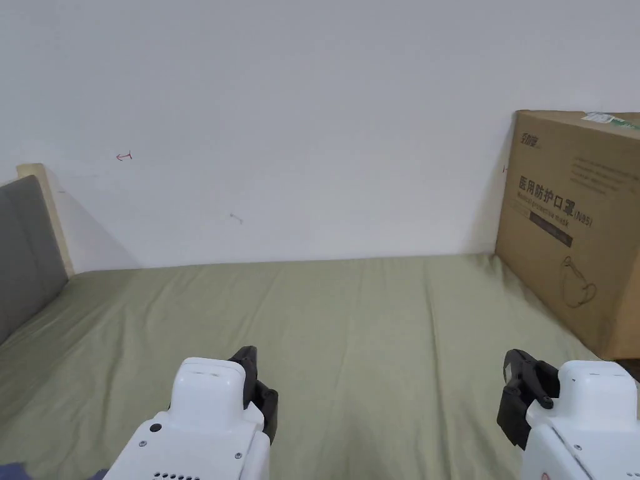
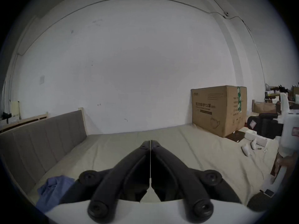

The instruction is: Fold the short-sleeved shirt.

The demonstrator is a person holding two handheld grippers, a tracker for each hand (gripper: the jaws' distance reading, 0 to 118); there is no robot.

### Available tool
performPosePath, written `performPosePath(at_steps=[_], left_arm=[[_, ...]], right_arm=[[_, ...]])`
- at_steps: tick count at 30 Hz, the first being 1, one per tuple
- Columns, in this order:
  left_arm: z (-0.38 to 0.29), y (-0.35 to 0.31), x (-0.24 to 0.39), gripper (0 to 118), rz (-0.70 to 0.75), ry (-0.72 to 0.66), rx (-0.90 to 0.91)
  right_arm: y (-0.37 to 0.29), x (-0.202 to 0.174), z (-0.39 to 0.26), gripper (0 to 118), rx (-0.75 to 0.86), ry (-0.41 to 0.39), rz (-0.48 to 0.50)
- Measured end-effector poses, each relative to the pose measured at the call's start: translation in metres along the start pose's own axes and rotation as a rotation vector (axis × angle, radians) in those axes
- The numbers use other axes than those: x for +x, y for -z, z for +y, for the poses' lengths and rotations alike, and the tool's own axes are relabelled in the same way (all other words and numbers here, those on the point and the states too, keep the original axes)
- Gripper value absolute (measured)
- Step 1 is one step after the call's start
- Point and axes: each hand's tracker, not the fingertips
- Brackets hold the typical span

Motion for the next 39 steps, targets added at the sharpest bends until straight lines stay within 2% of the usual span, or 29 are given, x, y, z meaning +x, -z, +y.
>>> performPosePath(at_steps=[5, 8, 10, 14, 16, 18, 20, 23, 25, 28, 30, 32, 33, 35, 36, 37, 38, 39], left_arm=[[-0.006, 0.008, -0.006, 0, -0.005, -0.044, -0.067], [-0.013, 0.003, -0.035, 0, -0.004, -0.115, -0.136], [-0.016, -0.01, -0.067, 0, 0.056, -0.139, -0.163], [-0.027, -0.055, -0.147, 0, 0.271, -0.143, -0.18], [-0.035, -0.082, -0.181, 0, 0.414, -0.104, -0.201], [-0.041, -0.104, -0.205, 0, 0.521, -0.076, -0.22], [-0.046, -0.121, -0.221, 0, 0.561, -0.11, -0.222], [-0.05, -0.131, -0.233, 0, 0.576, -0.152, -0.235], [-0.05, -0.127, -0.244, 0, 0.553, -0.153, -0.27], [-0.059, -0.09, -0.278, 0, 0.402, -0.221, -0.56], [-0.083, -0.055, -0.306, 0, 0.293, -0.361, -0.818], [-0.117, -0.028, -0.332, 0, 0.196, -0.463, -0.931], [-0.131, -0.016, -0.341, 2, 0.208, -0.459, -0.982], [-0.153, 0.0, -0.345, 32, 0.271, -0.426, -1.028], [-0.162, 0.006, -0.351, 51, 0.301, -0.42, -1.042], [-0.172, 0.014, -0.357, 86, 0.295, -0.441, -1.032], [-0.181, 0.02, -0.361, 106, 0.292, -0.462, -1.041], [-0.194, 0.028, -0.365, 108, 0.29, -0.49, -1.087]], right_arm=[[0.003, 0.012, -0.003, 0, -0.028, 0.027, -0.001], [0.011, -0.002, -0.009, 0, -0.045, 0.014, 0.028], [0.024, -0.026, -0.011, 0, -0.072, 0.001, 0.112], [0.041, -0.108, -0.017, 0, -0.15, 0.004, 0.289], [0.042, -0.152, -0.02, 0, -0.199, 0.022, 0.433], [0.039, -0.186, -0.024, 0, -0.226, -0.03, 0.539], [0.035, -0.208, -0.028, 0, -0.223, -0.093, 0.608], [0.035, -0.224, -0.032, 0, -0.235, -0.168, 0.644], [0.037, -0.226, -0.034, 0, -0.243, -0.184, 0.643], [0.04, -0.221, -0.036, 0, -0.274, -0.202, 0.632], [0.04, -0.213, -0.038, 0, -0.29, -0.209, 0.613], [0.041, -0.203, -0.043, 0, -0.309, -0.22, 0.602], [0.042, -0.199, -0.046, 0, -0.323, -0.232, 0.588], [0.045, -0.189, -0.051, 0, -0.352, -0.259, 0.56], [0.044, -0.185, -0.055, 0, -0.363, -0.267, 0.549], [0.046, -0.18, -0.058, 0, -0.382, -0.272, 0.533], [0.047, -0.177, -0.061, 0, -0.398, -0.274, 0.521], [0.049, -0.173, -0.063, 0, -0.417, -0.273, 0.51]])
